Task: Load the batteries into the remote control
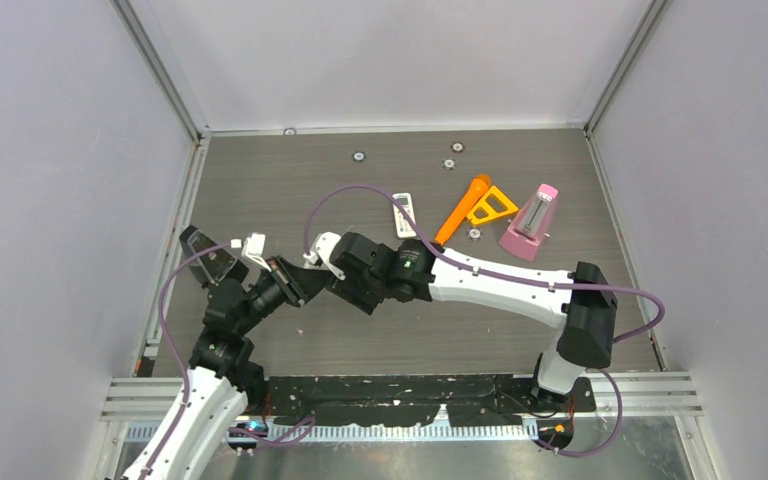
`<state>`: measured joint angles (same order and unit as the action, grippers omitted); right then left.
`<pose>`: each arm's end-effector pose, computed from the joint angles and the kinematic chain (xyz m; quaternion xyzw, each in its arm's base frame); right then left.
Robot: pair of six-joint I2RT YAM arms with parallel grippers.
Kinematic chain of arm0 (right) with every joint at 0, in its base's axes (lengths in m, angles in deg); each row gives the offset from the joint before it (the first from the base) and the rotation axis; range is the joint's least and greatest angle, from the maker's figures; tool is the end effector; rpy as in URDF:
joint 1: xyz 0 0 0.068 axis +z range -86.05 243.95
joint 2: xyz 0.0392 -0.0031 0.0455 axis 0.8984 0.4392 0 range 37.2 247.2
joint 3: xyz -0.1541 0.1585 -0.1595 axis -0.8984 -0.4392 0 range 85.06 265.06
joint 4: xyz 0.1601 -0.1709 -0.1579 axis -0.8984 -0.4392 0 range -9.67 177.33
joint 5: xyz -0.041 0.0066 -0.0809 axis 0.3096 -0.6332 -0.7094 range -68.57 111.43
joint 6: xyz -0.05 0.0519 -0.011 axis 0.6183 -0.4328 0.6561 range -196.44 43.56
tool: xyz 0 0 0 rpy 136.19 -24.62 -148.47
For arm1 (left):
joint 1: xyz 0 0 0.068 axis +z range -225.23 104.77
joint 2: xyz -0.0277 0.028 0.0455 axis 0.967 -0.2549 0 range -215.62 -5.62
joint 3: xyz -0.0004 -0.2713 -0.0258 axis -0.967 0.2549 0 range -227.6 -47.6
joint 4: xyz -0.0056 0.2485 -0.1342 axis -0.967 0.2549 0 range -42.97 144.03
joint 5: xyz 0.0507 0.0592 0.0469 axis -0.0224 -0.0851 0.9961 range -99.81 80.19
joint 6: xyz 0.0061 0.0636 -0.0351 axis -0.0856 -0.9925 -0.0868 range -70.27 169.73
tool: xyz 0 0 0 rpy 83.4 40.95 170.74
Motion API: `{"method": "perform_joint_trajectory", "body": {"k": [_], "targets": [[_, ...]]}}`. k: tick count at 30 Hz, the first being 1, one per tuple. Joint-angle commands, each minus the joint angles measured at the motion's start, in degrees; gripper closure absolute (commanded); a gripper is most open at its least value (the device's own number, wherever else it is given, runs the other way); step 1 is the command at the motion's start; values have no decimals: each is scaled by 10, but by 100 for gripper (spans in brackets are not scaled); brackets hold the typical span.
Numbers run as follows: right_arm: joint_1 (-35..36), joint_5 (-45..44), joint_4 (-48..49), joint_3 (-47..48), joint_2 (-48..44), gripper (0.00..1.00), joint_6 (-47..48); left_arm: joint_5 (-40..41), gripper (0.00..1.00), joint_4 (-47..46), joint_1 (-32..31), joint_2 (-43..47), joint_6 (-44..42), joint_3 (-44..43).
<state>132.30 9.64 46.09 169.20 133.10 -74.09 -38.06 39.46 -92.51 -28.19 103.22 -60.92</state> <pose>0.1596 0.3683 0.2737 -0.5192 0.7882 0.0903 0.3178 0.1608 -0.0801 0.2273 -0.0546 0.7141 -0.5340 0.4493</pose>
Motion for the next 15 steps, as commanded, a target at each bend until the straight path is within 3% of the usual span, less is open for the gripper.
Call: {"method": "perform_joint_trajectory", "body": {"k": [1, 7, 15], "targets": [[-6, 9, 72, 53, 23, 64, -11, -88, 100, -96, -12, 0, 131, -10], [-13, 31, -21, 95, 33, 61, -10, -76, 100, -120, -12, 5, 214, 3], [-13, 48, -91, 130, 35, 49, -3, -58, 100, -148, -12, 10, 266, 26]]}}
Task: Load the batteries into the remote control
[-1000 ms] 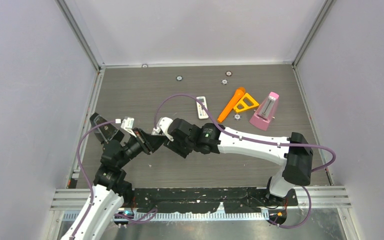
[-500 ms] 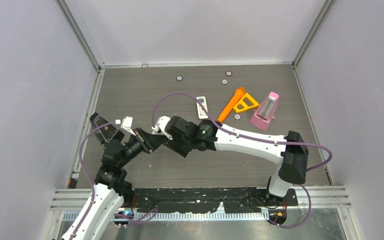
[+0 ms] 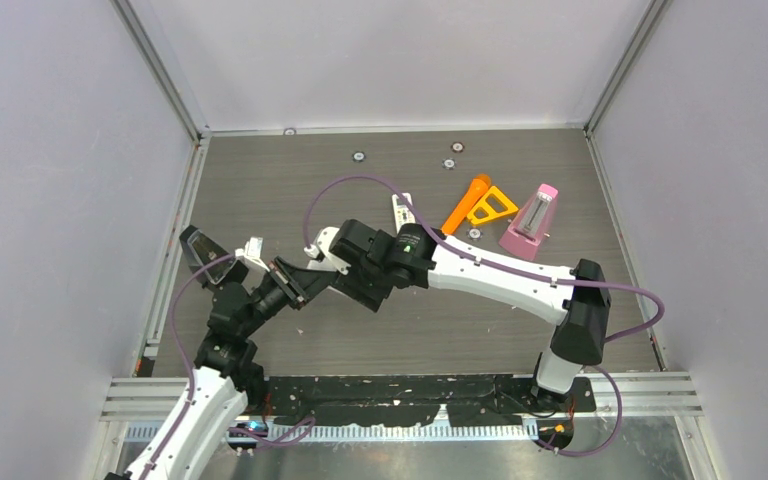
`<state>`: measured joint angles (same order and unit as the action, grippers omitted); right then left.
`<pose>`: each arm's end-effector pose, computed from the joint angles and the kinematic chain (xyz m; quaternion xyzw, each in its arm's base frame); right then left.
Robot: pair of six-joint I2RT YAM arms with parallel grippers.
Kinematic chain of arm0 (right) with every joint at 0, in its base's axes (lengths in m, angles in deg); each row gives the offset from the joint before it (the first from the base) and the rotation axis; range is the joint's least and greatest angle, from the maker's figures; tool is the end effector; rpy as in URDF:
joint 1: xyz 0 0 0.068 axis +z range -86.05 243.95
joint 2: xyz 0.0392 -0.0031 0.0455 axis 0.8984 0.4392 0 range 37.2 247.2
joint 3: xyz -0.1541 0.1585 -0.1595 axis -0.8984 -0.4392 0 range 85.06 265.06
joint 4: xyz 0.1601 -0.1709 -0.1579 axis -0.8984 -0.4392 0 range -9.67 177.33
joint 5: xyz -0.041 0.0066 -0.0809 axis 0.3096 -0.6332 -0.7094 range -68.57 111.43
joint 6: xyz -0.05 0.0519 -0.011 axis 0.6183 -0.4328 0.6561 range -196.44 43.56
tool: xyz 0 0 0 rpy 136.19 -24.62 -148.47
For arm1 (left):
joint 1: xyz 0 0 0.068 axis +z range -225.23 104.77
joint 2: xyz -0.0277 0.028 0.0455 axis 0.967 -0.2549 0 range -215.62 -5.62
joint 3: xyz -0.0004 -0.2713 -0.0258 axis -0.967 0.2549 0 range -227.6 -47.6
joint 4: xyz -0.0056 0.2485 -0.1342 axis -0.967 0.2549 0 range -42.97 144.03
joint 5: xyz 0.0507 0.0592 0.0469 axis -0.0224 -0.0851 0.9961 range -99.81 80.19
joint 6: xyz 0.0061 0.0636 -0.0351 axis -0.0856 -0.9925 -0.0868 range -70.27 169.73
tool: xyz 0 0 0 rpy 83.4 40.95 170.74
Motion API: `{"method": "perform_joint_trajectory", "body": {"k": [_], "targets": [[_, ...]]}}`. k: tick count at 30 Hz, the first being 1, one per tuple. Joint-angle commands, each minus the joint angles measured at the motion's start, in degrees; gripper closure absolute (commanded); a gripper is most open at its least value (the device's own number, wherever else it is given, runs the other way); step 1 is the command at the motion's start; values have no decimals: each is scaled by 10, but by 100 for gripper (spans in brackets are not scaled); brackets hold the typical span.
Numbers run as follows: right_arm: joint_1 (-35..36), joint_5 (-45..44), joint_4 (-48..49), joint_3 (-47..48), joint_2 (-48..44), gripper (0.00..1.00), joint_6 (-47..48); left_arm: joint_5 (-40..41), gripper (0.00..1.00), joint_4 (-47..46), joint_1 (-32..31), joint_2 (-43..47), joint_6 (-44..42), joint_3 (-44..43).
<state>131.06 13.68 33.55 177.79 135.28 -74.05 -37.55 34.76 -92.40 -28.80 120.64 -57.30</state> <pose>0.1622 0.3630 0.2945 -0.5335 0.8004 0.0871 0.2592 0.1629 -0.0799 0.2107 -0.1639 0.6946 -0.5953 0.3691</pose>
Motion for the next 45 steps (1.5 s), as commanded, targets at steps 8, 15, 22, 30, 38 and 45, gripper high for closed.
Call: {"method": "perform_joint_trajectory", "body": {"k": [8, 15, 22, 30, 38, 45], "targets": [[-1, -15, 13, 55, 16, 41, 2, -41, 100, -75, -13, 27, 91, -10], [-1, -35, -6, 62, 25, 39, 4, -40, 100, -68, -13, 26, 89, -11], [-1, -62, -17, 67, 28, 39, 4, -39, 100, -34, -13, 28, 63, -17], [-6, -66, -3, 61, 21, 39, -1, -36, 100, -8, -13, 27, 59, -20], [-38, -81, 93, -49, -79, 32, -106, 21, 100, 103, -13, 37, -25, -26], [-98, -77, 180, -256, -177, 28, -214, 34, 100, 112, -13, 40, -72, -11]]}}
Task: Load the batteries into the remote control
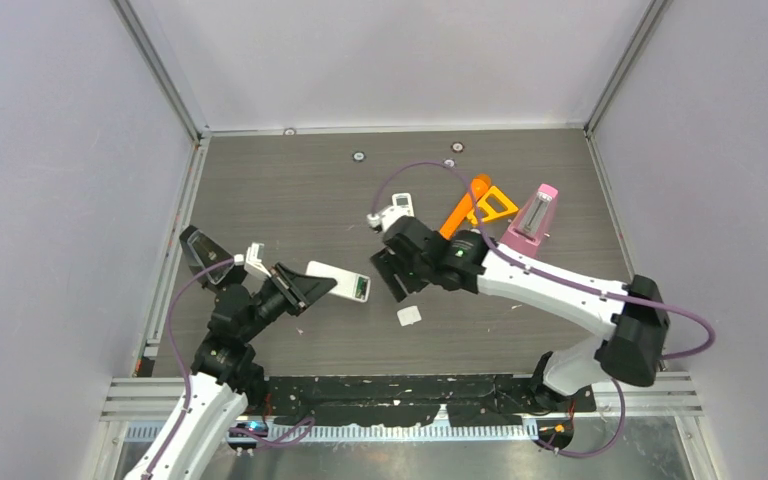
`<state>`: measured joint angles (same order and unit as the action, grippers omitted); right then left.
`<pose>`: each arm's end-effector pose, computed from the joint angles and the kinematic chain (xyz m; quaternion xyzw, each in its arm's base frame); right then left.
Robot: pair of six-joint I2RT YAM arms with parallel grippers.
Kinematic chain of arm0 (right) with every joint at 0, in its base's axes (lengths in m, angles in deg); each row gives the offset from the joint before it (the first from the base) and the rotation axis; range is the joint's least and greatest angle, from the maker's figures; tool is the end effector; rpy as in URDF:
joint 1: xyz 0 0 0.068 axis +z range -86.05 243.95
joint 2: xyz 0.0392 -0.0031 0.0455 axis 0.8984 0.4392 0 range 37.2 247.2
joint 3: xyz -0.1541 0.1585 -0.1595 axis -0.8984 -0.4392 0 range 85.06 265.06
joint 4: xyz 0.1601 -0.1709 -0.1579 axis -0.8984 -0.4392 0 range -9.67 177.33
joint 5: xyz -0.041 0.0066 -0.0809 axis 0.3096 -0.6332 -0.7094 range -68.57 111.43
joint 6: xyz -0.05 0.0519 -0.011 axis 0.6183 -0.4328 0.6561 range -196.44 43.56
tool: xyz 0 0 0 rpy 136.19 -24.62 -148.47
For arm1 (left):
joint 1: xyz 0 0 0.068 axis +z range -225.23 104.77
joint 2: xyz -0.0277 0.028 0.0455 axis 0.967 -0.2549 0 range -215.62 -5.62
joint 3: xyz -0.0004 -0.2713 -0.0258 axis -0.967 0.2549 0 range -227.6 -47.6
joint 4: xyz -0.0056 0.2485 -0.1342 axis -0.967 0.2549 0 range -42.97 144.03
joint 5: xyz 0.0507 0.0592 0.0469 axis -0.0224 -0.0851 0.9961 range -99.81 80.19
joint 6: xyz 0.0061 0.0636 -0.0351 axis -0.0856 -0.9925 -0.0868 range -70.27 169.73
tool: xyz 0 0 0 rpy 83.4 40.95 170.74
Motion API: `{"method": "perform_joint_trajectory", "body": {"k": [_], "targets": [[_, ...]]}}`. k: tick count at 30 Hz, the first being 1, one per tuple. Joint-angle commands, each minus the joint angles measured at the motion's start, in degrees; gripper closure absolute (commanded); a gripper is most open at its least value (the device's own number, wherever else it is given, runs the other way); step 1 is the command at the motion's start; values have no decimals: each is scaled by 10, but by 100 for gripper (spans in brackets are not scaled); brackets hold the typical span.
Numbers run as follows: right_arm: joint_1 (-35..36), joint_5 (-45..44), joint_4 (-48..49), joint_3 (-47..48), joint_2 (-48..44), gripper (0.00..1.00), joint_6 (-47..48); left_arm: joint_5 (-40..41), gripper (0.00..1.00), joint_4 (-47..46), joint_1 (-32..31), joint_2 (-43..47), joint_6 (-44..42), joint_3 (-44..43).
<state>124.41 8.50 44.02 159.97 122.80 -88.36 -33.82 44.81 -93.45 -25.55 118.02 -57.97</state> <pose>0.1853 0.2993 0.2783 -0.3568 0.8758 0.0949 0.3111 0.1576 -0.0779 0.2017 -0.1864 0.7236 -0.5564 0.3633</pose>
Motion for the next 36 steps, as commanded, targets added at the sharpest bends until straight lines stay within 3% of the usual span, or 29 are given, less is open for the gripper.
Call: {"method": "perform_joint_trajectory", "body": {"k": [1, 6, 9, 14, 20, 23, 36], "targets": [[-35, -30, 81, -106, -54, 28, -85, -1, 100, 12, -3, 11, -52, -2], [-66, -57, 99, -148, -20, 30, -146, 4, 100, 8, -2, 18, -63, 9], [-78, -56, 101, -146, -4, 33, -273, 14, 100, 16, -2, 25, -71, 9], [-79, -47, 73, -126, 27, 48, -504, 38, 100, 40, -2, 37, -88, 2], [-79, -33, -44, -77, 100, 59, -659, 47, 100, 47, -2, 41, -100, -5], [-79, 5, -86, -59, 142, 68, -701, 51, 100, 52, -2, 39, -106, -9], [-80, 33, -77, -70, 166, 68, -786, 61, 100, 44, -2, 35, -105, -7]]}}
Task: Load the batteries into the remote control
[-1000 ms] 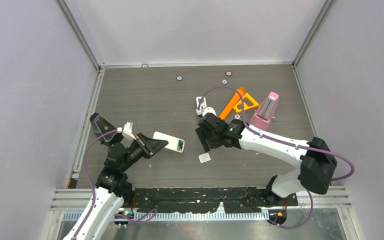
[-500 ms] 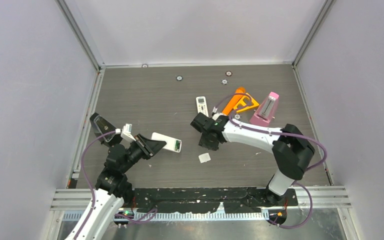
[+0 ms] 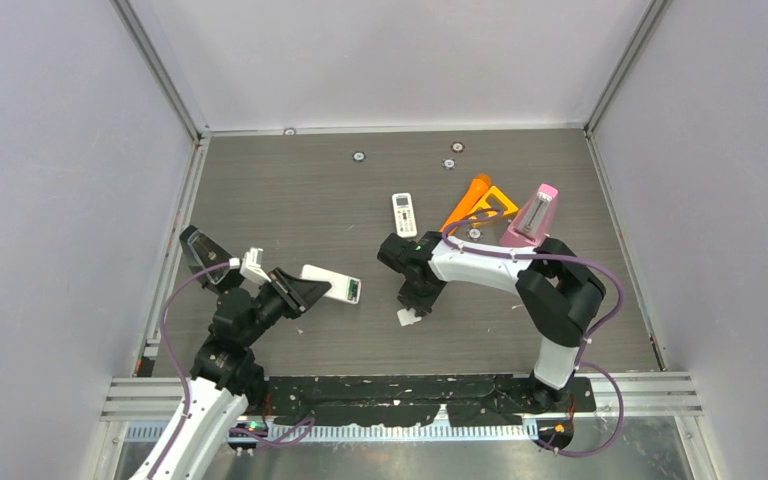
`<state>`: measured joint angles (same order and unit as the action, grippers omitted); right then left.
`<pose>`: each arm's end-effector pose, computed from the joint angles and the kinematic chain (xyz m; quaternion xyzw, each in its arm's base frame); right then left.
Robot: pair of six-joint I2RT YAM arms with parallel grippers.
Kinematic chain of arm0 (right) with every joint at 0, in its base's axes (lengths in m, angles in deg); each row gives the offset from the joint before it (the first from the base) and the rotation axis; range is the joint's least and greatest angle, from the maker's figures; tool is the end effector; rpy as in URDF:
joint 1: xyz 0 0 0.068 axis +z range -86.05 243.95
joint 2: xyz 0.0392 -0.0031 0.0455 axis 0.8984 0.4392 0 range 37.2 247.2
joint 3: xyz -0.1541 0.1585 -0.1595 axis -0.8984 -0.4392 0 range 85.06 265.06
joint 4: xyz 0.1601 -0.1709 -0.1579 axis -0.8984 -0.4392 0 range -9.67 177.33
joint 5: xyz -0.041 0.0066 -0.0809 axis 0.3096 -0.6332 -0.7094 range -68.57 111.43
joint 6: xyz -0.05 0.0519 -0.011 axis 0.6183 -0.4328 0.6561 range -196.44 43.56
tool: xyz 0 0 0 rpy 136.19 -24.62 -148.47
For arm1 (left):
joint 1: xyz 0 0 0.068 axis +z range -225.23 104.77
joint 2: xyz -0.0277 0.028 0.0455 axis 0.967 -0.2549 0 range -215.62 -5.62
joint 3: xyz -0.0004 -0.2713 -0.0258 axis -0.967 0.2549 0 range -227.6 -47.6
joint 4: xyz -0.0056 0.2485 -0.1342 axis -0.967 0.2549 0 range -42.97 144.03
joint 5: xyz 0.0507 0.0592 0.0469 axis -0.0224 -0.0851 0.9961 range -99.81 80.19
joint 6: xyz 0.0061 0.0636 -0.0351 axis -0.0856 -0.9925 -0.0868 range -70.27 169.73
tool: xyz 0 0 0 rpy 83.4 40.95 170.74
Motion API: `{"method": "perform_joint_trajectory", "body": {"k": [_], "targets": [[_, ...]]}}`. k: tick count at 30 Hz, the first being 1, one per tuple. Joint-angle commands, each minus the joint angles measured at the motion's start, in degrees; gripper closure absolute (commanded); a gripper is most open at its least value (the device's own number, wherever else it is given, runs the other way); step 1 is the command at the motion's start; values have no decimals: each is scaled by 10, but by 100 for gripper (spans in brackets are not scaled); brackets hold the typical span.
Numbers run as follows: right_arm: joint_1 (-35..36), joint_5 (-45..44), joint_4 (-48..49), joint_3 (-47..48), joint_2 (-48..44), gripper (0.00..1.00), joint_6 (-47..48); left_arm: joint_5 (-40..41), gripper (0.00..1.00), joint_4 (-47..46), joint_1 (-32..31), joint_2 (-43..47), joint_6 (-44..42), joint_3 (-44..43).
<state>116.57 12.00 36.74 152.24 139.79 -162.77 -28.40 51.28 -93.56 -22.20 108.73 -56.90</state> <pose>0.2140 0.2636 0.1316 0.2915 0.9524 0.0038 0.0892 0.1542 -0.0715 0.1882 -0.1698 0.7523 -0.4877 0.4091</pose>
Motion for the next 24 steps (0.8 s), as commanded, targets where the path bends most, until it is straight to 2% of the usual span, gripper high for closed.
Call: {"method": "perform_joint_trajectory", "body": {"k": [1, 17, 24], "targets": [[-1, 2, -1, 7, -3, 68, -43, 7, 100, -21, -1, 1, -12, -18], [-1, -3, 34, -2, 0, 66, -68, 6, 100, -20, -1, 1, -12, -16], [-3, -2, 33, 6, 31, 70, -71, 6, 100, -12, -1, 7, -12, -15]]}}
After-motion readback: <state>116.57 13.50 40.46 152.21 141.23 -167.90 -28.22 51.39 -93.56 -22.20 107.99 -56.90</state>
